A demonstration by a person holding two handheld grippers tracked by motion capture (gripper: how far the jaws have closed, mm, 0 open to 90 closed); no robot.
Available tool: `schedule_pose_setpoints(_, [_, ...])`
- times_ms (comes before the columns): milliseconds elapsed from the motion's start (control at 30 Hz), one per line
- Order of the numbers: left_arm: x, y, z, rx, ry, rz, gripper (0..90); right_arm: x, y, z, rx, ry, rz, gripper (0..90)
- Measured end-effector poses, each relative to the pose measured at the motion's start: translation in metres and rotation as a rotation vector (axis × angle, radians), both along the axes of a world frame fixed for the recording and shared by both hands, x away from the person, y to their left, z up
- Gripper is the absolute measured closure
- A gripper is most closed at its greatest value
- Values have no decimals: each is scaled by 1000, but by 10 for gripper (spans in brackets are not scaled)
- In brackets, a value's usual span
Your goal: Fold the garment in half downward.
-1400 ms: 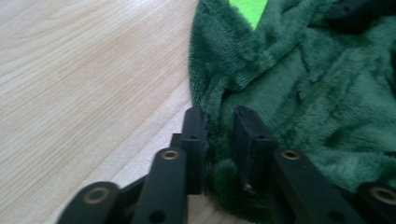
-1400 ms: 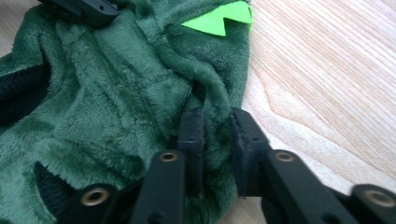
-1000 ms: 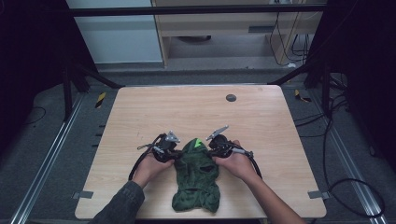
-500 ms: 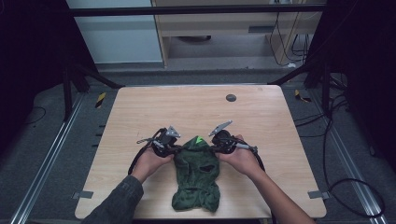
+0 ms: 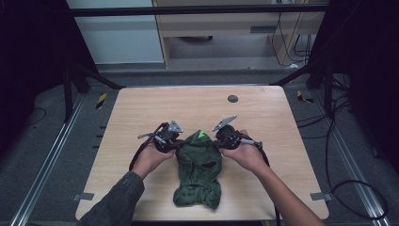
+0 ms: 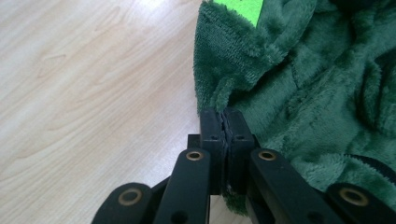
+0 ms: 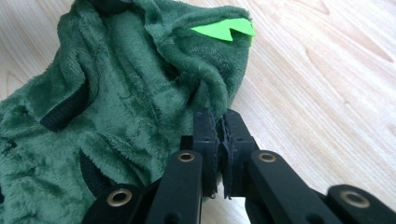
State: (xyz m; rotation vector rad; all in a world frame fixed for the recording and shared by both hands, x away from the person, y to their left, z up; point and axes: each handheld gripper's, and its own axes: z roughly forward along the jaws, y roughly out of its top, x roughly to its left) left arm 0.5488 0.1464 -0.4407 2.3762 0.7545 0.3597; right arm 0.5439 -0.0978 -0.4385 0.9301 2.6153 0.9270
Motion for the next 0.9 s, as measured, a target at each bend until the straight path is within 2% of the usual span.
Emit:
schedule_pose_setpoints(167, [3, -1, 7, 9, -17, 0, 884, 4, 0, 5, 5, -13, 0, 860])
schedule_pose_setpoints(900, [13, 2, 26, -8, -63, 11, 884, 18, -4, 24, 11, -55, -1, 860])
